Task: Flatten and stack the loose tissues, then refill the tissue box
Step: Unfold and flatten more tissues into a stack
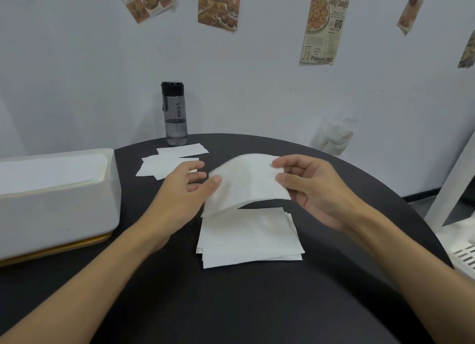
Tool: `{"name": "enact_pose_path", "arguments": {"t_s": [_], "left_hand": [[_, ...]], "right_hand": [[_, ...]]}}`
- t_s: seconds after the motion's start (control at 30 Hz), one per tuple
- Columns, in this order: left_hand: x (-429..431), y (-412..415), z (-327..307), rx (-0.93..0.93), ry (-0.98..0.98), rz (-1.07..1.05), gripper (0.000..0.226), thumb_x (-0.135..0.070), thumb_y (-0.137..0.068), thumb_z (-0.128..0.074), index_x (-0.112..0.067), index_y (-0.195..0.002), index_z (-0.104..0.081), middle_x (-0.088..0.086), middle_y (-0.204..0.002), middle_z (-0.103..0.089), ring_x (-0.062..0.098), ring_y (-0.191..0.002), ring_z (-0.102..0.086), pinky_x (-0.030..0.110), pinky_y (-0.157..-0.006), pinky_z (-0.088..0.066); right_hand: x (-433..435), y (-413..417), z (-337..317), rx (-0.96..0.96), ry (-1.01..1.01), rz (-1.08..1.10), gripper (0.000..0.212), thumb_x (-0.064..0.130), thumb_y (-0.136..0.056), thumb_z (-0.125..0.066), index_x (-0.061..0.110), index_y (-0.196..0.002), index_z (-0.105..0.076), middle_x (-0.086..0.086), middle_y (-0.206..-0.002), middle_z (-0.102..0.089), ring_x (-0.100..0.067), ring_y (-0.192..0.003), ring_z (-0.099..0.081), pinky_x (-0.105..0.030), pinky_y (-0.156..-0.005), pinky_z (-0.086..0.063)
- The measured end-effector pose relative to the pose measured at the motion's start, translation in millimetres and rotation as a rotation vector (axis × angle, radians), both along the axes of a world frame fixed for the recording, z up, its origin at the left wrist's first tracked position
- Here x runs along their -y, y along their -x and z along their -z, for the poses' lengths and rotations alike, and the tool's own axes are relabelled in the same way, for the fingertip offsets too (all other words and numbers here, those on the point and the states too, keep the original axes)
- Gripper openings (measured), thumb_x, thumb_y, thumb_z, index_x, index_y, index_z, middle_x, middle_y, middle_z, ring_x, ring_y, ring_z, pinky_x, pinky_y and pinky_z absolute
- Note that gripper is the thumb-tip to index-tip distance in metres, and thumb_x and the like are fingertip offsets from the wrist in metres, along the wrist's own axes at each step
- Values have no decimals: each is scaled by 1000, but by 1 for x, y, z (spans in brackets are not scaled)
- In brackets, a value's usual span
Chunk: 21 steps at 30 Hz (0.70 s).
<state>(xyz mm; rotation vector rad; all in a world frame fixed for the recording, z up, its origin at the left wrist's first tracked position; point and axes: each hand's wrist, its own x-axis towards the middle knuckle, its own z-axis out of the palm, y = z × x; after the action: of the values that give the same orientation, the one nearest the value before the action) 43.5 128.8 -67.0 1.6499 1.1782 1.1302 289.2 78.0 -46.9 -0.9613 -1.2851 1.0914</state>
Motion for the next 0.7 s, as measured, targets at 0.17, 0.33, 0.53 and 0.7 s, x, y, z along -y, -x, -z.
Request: {"name": "enact_pose_path", "arguments": {"t_s": [0.17, 0.33, 0.53, 0.7], "left_hand": [[6, 2, -4, 79, 45, 98, 36, -14, -90, -74, -20, -123, -60, -1, -92, -78, 15, -89, -71, 36, -91, -53], [11, -2, 4, -217, -153, 163, 16, -24, -88, -76, -25, -104, -72, -4, -89, -74, 3, -74, -63, 14, -69, -48], [11, -4, 14, -416, -218, 252, 37, -32, -81, -82, -30, -115, -69, -8, -93, -69, 5, -87, -59, 12, -77, -46], [11, -6, 17, -430, -220, 259, 36, -34, -83, -80, -32, -117, -66, -11, -100, -67, 0, -92, -58, 8, -80, -43]], "right_hand": [[10, 0, 9, 110, 92, -10, 18, 0, -94, -60, 6, -105, -73, -13, -92, -70, -20, -82, -60, -26, -75, -53], [10, 1, 13, 305, 170, 21, 21, 2, -99, -55, 8, -112, -70, -14, -105, -75, -24, -93, -67, -41, -87, -53], [11, 1, 11, 299, 197, -20, 30, 3, -100, -54, 16, -127, -57, -16, -104, -75, -26, -88, -67, -41, -85, -53], [11, 0, 10, 225, 199, -30, 32, -5, -98, -53, 12, -125, -58, -14, -94, -75, -19, -73, -67, -23, -63, -53]]}}
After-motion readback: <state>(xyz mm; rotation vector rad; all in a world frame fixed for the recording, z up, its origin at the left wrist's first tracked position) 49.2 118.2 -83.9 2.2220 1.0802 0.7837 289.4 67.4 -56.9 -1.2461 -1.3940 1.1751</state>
